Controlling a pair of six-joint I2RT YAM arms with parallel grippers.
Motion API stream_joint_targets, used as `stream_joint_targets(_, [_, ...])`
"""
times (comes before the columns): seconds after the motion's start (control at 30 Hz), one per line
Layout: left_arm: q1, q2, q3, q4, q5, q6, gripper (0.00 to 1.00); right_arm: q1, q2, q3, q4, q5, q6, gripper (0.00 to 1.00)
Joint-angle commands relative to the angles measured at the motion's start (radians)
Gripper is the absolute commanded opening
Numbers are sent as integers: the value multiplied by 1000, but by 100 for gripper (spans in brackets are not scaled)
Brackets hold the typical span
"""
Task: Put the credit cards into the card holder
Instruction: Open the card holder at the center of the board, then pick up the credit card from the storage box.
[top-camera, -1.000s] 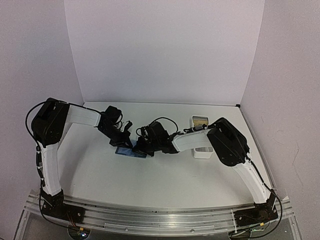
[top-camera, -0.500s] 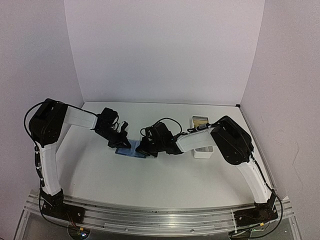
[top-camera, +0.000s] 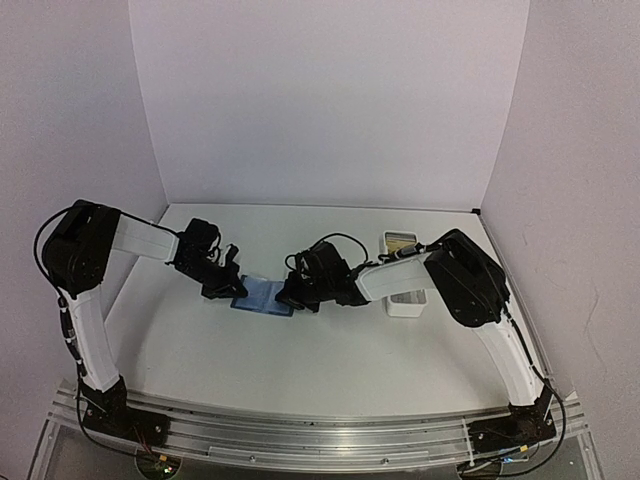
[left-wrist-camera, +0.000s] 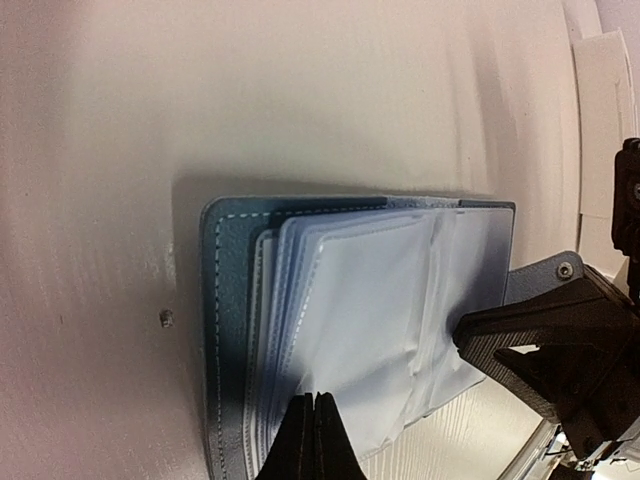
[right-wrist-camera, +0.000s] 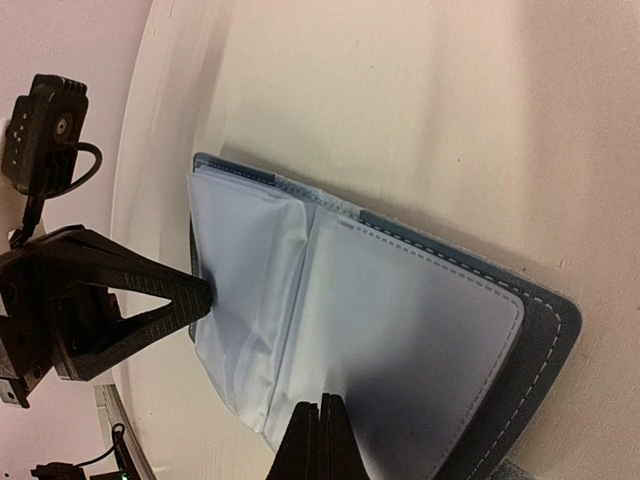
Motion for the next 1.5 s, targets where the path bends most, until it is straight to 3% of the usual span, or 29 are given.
stream_joint_targets(0.0, [33,20,-90,-88,-146,-22,0,-19,49,6,-197,20,-17,0])
stream_joint_targets(0.2, [8,115,-9,-102,-131,-6,0,-19,101,62,-208,-15,-26,0])
stream_joint_targets(0.63, [7,-98,44,-167,-58,-26,0,-19,29,201,-208,-67,-151,0])
stream_joint_targets(1.3, [-28,-101,177,-206,-17,40,0,-34,-44,303,-208,-103,-206,0])
stream_joint_targets(1.4, [-28,-103,230,-223,-34,89,8,-55,-103,284,-208,-104,-249,9])
stream_joint_targets(1.47, [-22,-103,289,-233,6,122,32,-84,-173,258,-208,-111,-316,32])
